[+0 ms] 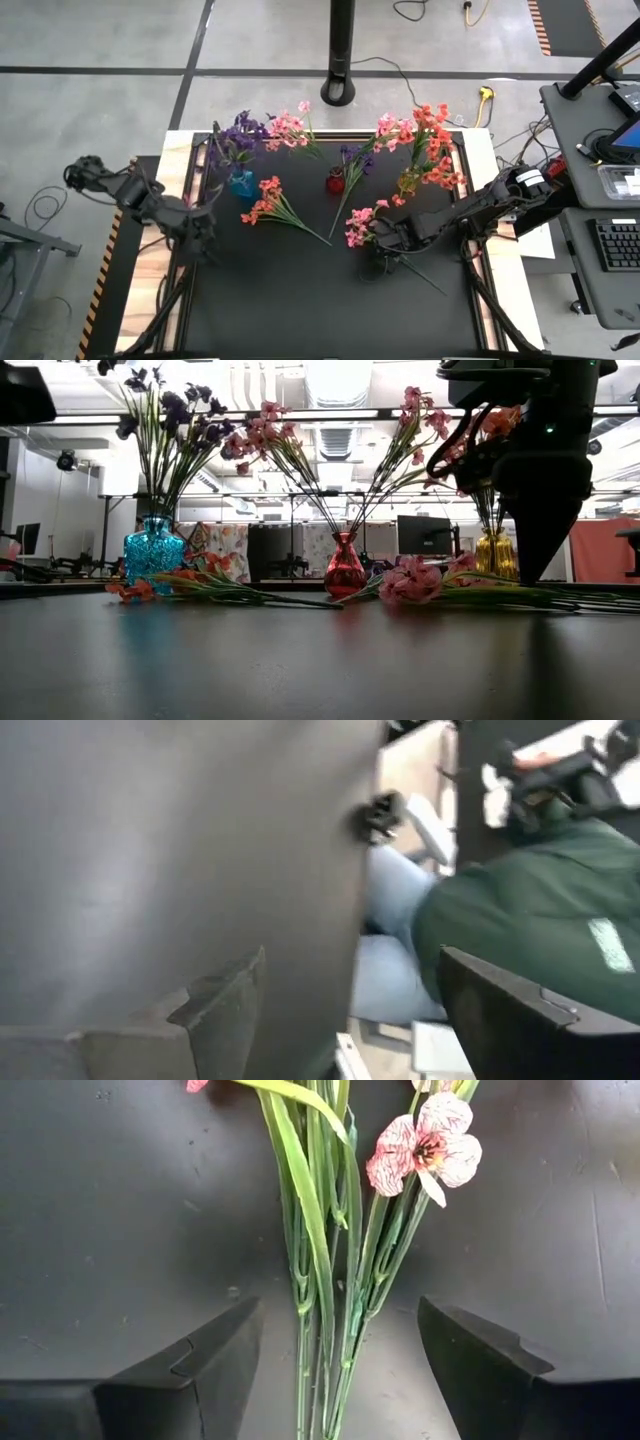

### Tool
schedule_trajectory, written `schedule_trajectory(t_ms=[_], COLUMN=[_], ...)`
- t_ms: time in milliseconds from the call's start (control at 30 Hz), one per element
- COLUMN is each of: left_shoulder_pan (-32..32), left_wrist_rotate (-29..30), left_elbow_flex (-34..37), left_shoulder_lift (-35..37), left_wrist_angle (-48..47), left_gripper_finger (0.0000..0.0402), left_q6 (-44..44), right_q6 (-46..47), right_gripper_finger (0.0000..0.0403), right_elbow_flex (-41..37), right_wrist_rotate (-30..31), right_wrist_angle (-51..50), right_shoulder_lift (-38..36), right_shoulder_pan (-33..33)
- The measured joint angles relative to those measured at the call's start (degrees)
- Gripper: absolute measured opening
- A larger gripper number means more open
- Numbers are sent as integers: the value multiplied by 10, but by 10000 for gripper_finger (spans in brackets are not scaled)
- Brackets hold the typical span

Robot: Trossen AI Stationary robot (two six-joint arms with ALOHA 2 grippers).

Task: Sort flowers into vase by color
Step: Put the pink flower into the red vase

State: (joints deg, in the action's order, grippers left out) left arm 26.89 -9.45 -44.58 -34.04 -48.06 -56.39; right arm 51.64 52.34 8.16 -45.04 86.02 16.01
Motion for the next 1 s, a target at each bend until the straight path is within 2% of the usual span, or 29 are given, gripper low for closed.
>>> schedule_trajectory(t_ms=[233, 400, 500, 733, 1000], left_shoulder_pan=[125, 201, 231, 257, 257], left_wrist_rotate=[91, 160, 199, 253, 317], left_elbow_flex=[16, 20, 19, 16, 15], left_shoulder_lift=[-40, -89, -123, -197, -272], left_wrist_angle=[42, 132, 148, 208, 307], left_gripper_finger=[255, 244, 238, 222, 206], left_q6=[-63, -49, -44, -17, 77], right_q6=[-6, -14, -27, -68, -68], right_gripper_finger=[259, 264, 264, 241, 220], right_elbow_flex=[0, 0, -1, -5, -10], right_wrist_rotate=[9, 10, 17, 24, 11], right_wrist_angle=[5, 8, 20, 64, 63], right_shoulder_lift=[0, 0, 0, 0, 0], right_shoulder_pan=[0, 0, 0, 1, 1])
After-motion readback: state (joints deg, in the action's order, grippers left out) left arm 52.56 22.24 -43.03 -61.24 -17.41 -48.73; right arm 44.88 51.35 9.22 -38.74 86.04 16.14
